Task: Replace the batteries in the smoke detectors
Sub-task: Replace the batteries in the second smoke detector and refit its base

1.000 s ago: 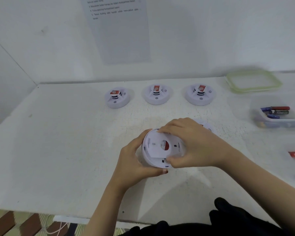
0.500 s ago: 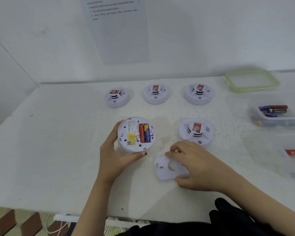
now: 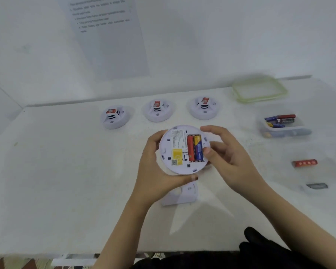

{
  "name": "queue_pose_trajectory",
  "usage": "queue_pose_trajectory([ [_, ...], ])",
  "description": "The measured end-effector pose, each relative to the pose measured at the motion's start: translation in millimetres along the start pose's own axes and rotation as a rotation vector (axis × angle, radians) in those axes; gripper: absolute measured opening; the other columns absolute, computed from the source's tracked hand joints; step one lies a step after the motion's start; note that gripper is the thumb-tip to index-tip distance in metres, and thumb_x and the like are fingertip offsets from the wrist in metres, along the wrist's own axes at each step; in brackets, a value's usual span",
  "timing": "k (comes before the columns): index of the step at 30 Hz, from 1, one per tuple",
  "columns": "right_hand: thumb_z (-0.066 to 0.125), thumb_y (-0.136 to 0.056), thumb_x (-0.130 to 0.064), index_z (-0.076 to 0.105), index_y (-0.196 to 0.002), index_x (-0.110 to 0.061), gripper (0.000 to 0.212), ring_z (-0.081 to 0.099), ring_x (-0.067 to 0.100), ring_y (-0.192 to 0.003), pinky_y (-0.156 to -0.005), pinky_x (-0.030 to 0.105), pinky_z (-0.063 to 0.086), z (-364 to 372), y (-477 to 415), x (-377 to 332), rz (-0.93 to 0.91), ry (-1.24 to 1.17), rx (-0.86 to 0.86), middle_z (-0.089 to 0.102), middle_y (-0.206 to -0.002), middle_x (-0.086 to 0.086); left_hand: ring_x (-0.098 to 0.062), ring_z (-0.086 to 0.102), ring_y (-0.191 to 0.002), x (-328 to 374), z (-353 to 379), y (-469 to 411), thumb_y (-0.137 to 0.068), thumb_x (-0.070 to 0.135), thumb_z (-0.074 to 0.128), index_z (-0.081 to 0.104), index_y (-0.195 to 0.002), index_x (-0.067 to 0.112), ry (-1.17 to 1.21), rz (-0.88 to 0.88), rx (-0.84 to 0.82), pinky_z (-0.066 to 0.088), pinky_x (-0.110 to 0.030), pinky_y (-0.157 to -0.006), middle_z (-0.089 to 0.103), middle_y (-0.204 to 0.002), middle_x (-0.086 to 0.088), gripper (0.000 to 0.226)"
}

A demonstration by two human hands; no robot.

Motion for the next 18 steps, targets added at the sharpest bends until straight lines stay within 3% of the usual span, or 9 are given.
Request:
queue_pose_trajectory([
  [3, 0.050, -0.095, -0.003, 0.052, -0.122, -0.023, 0.033, 0.069, 0.020, -0.091, -0.074, 0.032, 0.057, -22.1, 6.7, -6.5, -0.045, 0.049, 0.010, 0.073, -0.098, 0.007, -0.007, 0.047, -0.126, 4.1, 24.2, -6.9, -0.037, 0.048, 0.088, 0.028, -0.134, 0.043, -0.089, 0.011, -0.084, 0.047, -0.032, -0.101, 0.045, -0.133, 0.015, 0.114],
  [6, 0.050, -0.093, -0.010, 0.057, -0.120, -0.025, 0.032, 0.069, 0.018, -0.094, -0.074, 0.032, 0.058, -44.6, 13.6, -10.2, -0.080, 0.099, 0.038, 0.072, -0.103, 0.002, 0.016, 0.031, -0.123, 16.7, 47.7, -12.3, -0.035, 0.058, 0.084, 0.011, -0.130, 0.066, -0.177, 0.046, -0.143, 0.029, -0.001, -0.099, 0.026, -0.123, 0.048, 0.120],
  [8, 0.049, -0.091, -0.014, 0.058, -0.119, -0.028, 0.033, 0.067, 0.011, -0.098, -0.075, 0.030, 0.058, -59.3, 18.2, -12.8, -0.107, 0.169, 0.065, 0.069, -0.109, -0.006, 0.020, 0.029, -0.116, 26.0, 62.4, -14.0, -0.036, 0.056, 0.086, 0.019, -0.131, 0.058, -0.221, 0.093, -0.150, 0.024, 0.004, -0.094, 0.024, -0.115, 0.054, 0.117],
  [11, 0.050, -0.095, -0.007, 0.055, -0.120, -0.034, 0.038, 0.064, 0.000, -0.096, -0.071, 0.020, 0.057, -80.7, 24.9, -14.9, -0.138, 0.308, 0.098, 0.064, -0.108, -0.020, 0.004, 0.040, -0.117, 36.2, 82.0, -15.6, -0.035, 0.057, 0.085, 0.034, -0.126, 0.046, -0.234, 0.151, -0.111, 0.039, -0.012, -0.097, 0.034, -0.118, 0.040, 0.105],
  [13, 0.049, -0.095, -0.006, 0.055, -0.120, -0.034, 0.037, 0.064, -0.002, -0.093, -0.069, 0.017, 0.055, -95.8, 29.7, -15.6, -0.149, 0.354, 0.114, 0.064, -0.105, -0.021, -0.008, 0.046, -0.117, 40.6, 96.5, -15.7, -0.035, 0.055, 0.085, 0.031, -0.122, 0.052, -0.199, 0.146, -0.098, 0.047, -0.024, -0.094, 0.037, -0.118, 0.030, 0.103],
  [15, 0.048, -0.094, -0.013, 0.055, -0.116, -0.035, 0.032, 0.064, -0.007, -0.091, -0.067, 0.011, 0.053, -110.5, 34.1, -18.4, -0.170, 0.390, 0.121, 0.062, -0.102, -0.023, -0.010, 0.046, -0.120, 46.5, 112.2, -15.0, -0.037, 0.053, 0.085, 0.027, -0.121, 0.058, -0.171, 0.145, -0.100, 0.048, -0.026, -0.094, 0.036, -0.121, 0.028, 0.103],
  [18, 0.046, -0.092, -0.017, 0.057, -0.110, -0.033, 0.027, 0.063, -0.012, -0.083, -0.059, 0.005, 0.048, -133.4, 39.1, -20.0, -0.176, 0.445, 0.131, 0.064, -0.093, -0.020, -0.012, 0.046, -0.124, 51.3, 135.6, -15.0, -0.039, 0.049, 0.087, 0.030, -0.128, 0.049, -0.141, 0.114, -0.115, 0.048, -0.034, -0.099, 0.039, -0.129, 0.018, 0.106],
])
Point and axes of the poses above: each hand's wrist, its own y-axis away from the middle knuckle, its own z-axis out of the palm, x = y × z, the point moved 9 cm from there along -y, towards the middle knuckle
